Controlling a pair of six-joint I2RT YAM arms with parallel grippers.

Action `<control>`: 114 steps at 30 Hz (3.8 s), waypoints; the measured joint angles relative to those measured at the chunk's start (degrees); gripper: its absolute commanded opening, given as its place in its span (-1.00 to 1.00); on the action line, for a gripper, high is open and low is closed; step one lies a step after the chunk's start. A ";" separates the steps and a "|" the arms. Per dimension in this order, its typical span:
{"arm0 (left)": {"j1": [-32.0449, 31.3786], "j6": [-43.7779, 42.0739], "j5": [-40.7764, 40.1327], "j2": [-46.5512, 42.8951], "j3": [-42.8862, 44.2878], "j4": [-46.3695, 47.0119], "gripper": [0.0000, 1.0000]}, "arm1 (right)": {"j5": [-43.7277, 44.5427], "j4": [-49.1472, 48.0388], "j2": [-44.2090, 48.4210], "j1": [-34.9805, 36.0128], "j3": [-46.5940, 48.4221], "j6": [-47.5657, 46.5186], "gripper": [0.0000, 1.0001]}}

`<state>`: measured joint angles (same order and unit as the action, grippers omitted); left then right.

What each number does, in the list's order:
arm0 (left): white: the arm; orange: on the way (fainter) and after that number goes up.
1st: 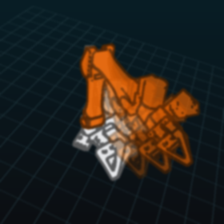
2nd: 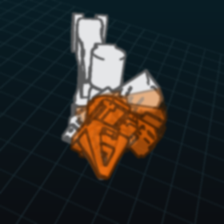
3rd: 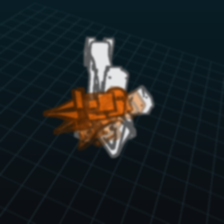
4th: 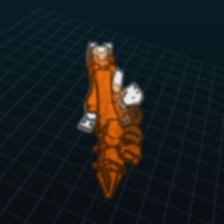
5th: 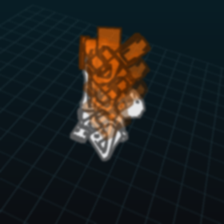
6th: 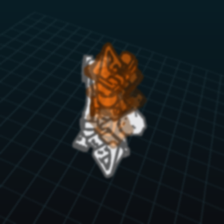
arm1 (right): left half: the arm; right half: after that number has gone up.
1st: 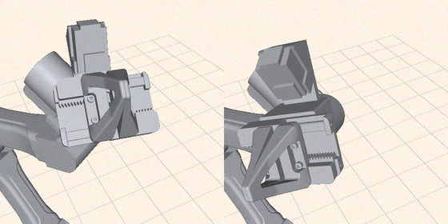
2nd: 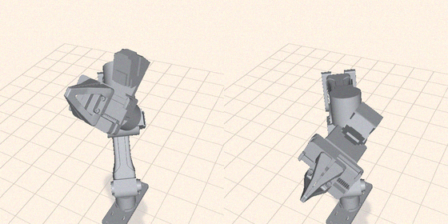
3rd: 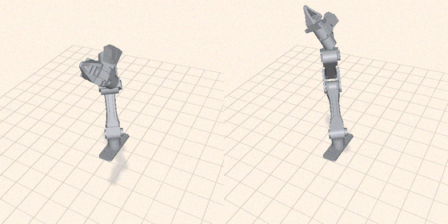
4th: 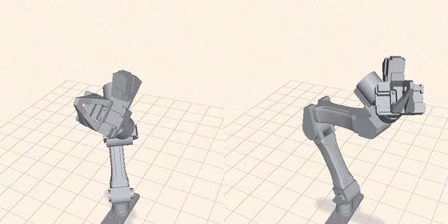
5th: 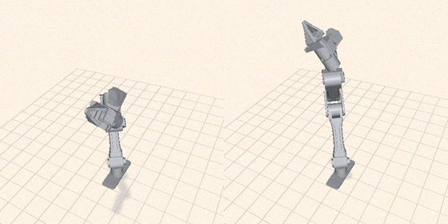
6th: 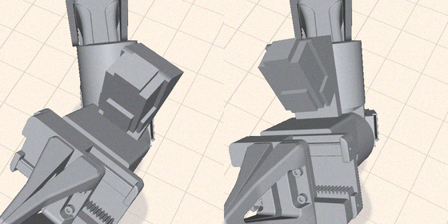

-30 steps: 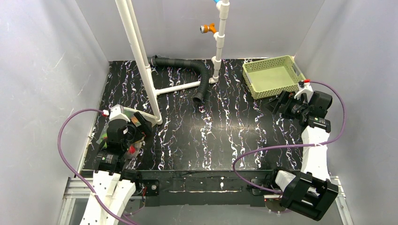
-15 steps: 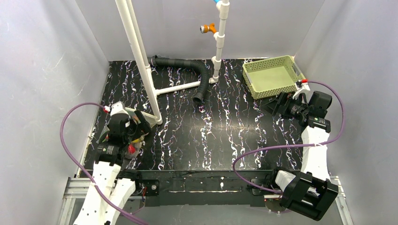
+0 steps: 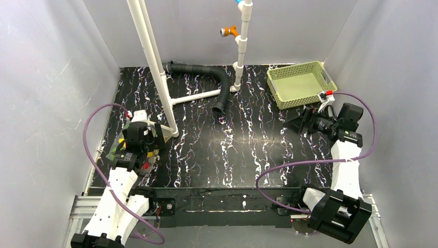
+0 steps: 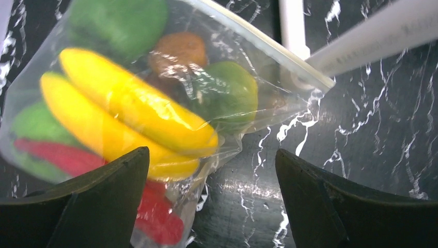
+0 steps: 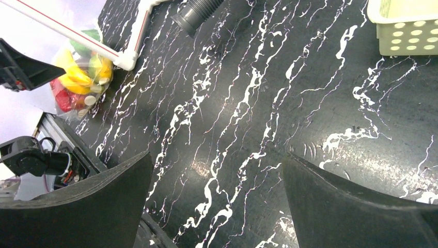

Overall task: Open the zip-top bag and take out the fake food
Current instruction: Pick up the zipper food storage bag at the center of the board.

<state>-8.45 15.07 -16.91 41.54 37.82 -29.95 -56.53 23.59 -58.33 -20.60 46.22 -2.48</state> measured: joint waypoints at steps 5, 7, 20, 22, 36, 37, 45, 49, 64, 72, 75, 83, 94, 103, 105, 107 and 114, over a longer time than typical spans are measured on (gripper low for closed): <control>0.04 -11.82 8.94 0.50 -3.72 5.11 0.75 | -1.49 0.26 0.13 0.00 0.00 -1.20 0.99; 0.00 -17.33 13.51 1.16 -3.80 6.32 0.91 | -2.12 0.28 0.09 0.00 0.00 -1.44 0.99; -12.74 -40.98 10.86 17.11 -1.46 8.31 0.82 | -3.58 0.87 0.09 0.00 0.00 -2.29 0.99; -12.81 -42.16 8.46 19.04 -1.05 9.22 0.81 | -3.65 0.94 0.09 0.00 0.00 -2.32 0.99; -13.42 -43.60 0.11 26.18 1.03 13.73 0.18 | -3.93 1.95 -0.39 0.00 0.00 -2.47 0.99; -13.42 -43.58 -0.11 26.18 1.03 13.84 0.04 | -4.00 1.95 -0.52 0.00 0.00 -2.47 0.99; -13.42 -43.56 -0.48 26.18 1.03 14.12 -0.20 | -4.07 2.03 -0.55 0.00 0.00 -2.71 0.99; -13.42 -43.71 -0.46 26.21 1.01 14.27 -0.47 | -4.07 2.16 -0.55 0.00 0.00 -2.82 0.99; -13.81 -44.85 5.57 15.72 0.92 7.87 -1.00 | -4.07 2.78 -0.52 0.00 0.04 -3.43 0.99; -14.10 -46.42 10.32 -0.74 -0.66 -1.20 -1.00 | -4.07 3.32 -0.55 0.00 0.07 -3.74 0.99; -14.40 -48.02 12.52 -3.63 -0.13 -5.62 -1.00 | -4.07 3.32 -0.55 0.00 0.07 -3.76 0.99; -14.99 -51.39 17.33 -2.27 10.60 -21.38 -1.00 | -4.04 3.34 -0.55 0.00 0.07 -3.78 0.99; -16.92 -56.48 25.77 -5.31 22.21 -36.26 -1.00 | -4.04 3.34 -0.55 0.00 0.07 -3.80 0.99; -19.80 -58.05 33.03 -5.03 28.57 -43.08 -1.00 | -4.07 3.34 -0.55 0.00 0.07 -3.87 0.99; -19.89 -58.12 35.82 -5.01 29.55 -43.39 -1.00 | -4.09 3.34 -0.55 0.00 0.07 -3.91 0.99; -19.91 -58.12 38.80 -4.96 30.12 -43.41 -1.00 | -4.07 3.34 -0.55 0.00 0.07 -3.96 0.99; -19.91 -56.30 50.38 -4.28 30.56 -39.87 -1.00 | -4.09 3.48 -0.55 0.00 0.07 -5.18 0.99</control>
<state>-28.36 -41.23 33.47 37.26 68.38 -69.82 -60.62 27.07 -58.87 -20.60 46.28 -7.66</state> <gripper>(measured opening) 0.008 0.995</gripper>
